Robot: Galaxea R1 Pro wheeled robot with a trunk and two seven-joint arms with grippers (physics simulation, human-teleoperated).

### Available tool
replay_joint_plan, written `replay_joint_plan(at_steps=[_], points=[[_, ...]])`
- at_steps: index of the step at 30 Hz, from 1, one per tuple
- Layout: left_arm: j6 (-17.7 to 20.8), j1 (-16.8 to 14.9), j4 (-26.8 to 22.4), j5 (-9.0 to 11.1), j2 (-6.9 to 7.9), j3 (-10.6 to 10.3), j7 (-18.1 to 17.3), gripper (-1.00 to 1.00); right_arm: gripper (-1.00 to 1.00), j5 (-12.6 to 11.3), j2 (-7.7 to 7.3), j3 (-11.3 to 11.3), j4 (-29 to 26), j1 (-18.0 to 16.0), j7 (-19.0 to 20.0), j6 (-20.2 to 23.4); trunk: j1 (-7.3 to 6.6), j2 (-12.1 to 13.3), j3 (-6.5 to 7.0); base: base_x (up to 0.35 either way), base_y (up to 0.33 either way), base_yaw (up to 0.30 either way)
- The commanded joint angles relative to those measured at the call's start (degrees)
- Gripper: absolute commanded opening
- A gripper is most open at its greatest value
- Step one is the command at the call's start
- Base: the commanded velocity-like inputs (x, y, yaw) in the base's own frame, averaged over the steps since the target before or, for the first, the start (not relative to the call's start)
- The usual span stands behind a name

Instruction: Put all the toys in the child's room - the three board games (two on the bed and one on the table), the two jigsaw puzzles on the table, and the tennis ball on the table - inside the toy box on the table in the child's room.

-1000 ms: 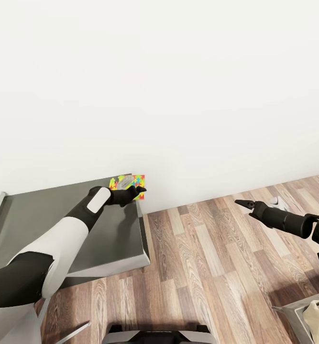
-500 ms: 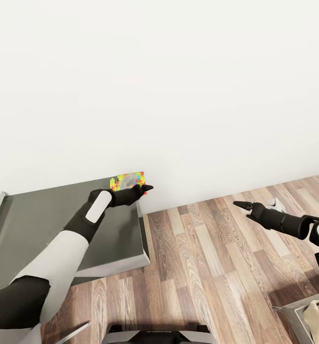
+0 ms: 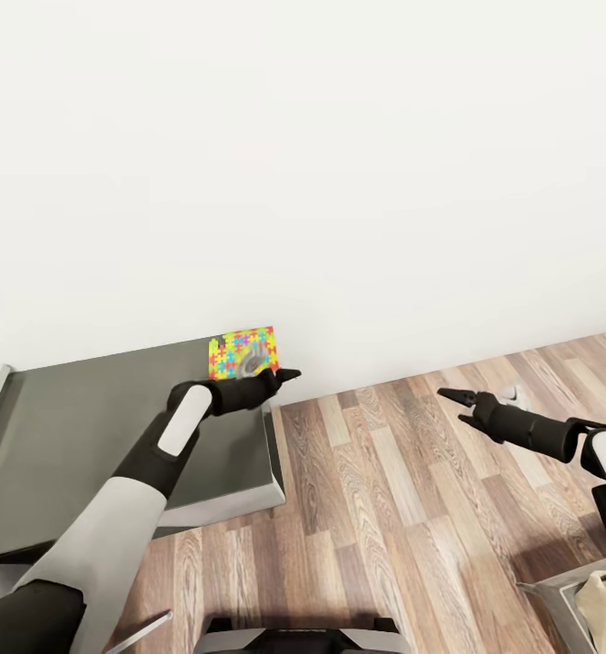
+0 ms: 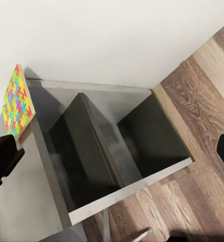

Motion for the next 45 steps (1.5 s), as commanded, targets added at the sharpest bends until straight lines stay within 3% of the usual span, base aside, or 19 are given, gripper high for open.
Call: replay_joint_plan(at_steps=[1, 8, 12, 15, 17, 18, 20, 21, 23, 26, 33, 38, 45], points=[[0.5, 0.4, -0.3, 0.6, -0.03, 0.0, -0.2, 1.0, 1.0, -0.6, 0.01, 0.0, 0.3, 0.0, -0.3, 0.2, 0.03, -0.1, -0.08, 0.0, 0.0, 0.0], [1.4, 1.7, -1.6, 3.6, -0.12, -0.2, -0.3, 1.0, 1.0, -0.5, 0.03, 0.1, 2.7, -0.1, 0.6, 0.2, 0.03, -0.1, -0.08, 0.0, 0.0, 0.0], [1.8, 3.6, -6.8, 6.0, 0.13, 0.0, -0.3, 1.0, 1.0, -0.5, 0.09, 0.1, 7.5, -0.9, 1.5, 0.2, 0.03, -0.1, -0.08, 0.0, 0.0, 0.0], [1.9, 4.3, -9.0, 6.4, 0.29, 0.0, -0.3, 1.0, 1.0, -0.5, 0.17, 0.2, 8.9, -1.5, 2.0, 0.2, 0.03, -0.1, -0.08, 0.0, 0.0, 0.0], [2.3, 6.3, -14.5, 7.3, 0.66, 0.1, -0.3, 1.0, 1.0, -0.5, 0.64, 0.2, 11.6, -3.2, 3.6, 0.2, 0.03, -0.1, -0.08, 0.0, 0.0, 0.0], [2.3, 6.3, -14.5, 7.3, 0.66, 0.1, -0.3, 1.0, 1.0, -0.5, 0.64, 0.2, 11.6, -3.2, 3.6, 0.2, 0.03, -0.1, -0.08, 0.0, 0.0, 0.0], [3.0, 9.1, -20.9, 7.9, 1.2, 0.2, -0.2, 1.0, 1.0, -0.3, 1.47, 0.6, 14.1, -5.2, 5.7, 0.2, 0.03, -0.1, -0.08, 0.0, 0.0, 0.0], [3.0, 9.1, -20.9, 7.9, 1.2, 0.2, -0.2, 1.0, 1.0, -0.3, 1.47, 0.6, 14.1, -5.2, 5.7, 0.2, 0.03, -0.1, -0.08, 0.0, 0.0, 0.0], [3.5, 11.7, -26.4, 8.3, 1.71, 0.4, 0.0, 1.0, 1.0, 0.3, 2.23, 1.6, 15.8, -7.0, 8.0, 0.2, 0.03, -0.1, -0.08, 0.0, 0.0, 0.0], [3.9, 13.6, -30.2, 9.0, 2.11, 1.5, 0.2, 1.0, 1.0, 1.1, 2.76, 3.2, 16.6, -8.2, 10.1, 0.2, 0.03, -0.1, -0.08, 0.0, 0.0, 0.0], [5.3, 15.7, -34.2, 12.1, 2.58, 4.6, 0.8, 1.0, 1.0, 1.9, 3.47, 5.7, 18.7, -9.9, 12.9, -0.7, 0.03, -0.1, -0.08, 0.0, 0.0, 0.0], [6.8, 16.7, -35.8, 14.5, 3.36, 6.9, 1.2, 1.0, 1.0, 1.8, 3.97, 6.7, 24.5, -11.6, 16.1, -6.1, 0.03, -0.1, -0.08, 0.0, 0.0, 0.0], [7.8, 16.9, -36.5, 15.9, 4.19, 8.1, 1.4, 1.0, 1.0, 2.3, 4.82, 7.4, 32.0, -14.2, 20.9, -11.3, 0.03, -0.1, -0.08, 0.0, 0.0, 0.0]])
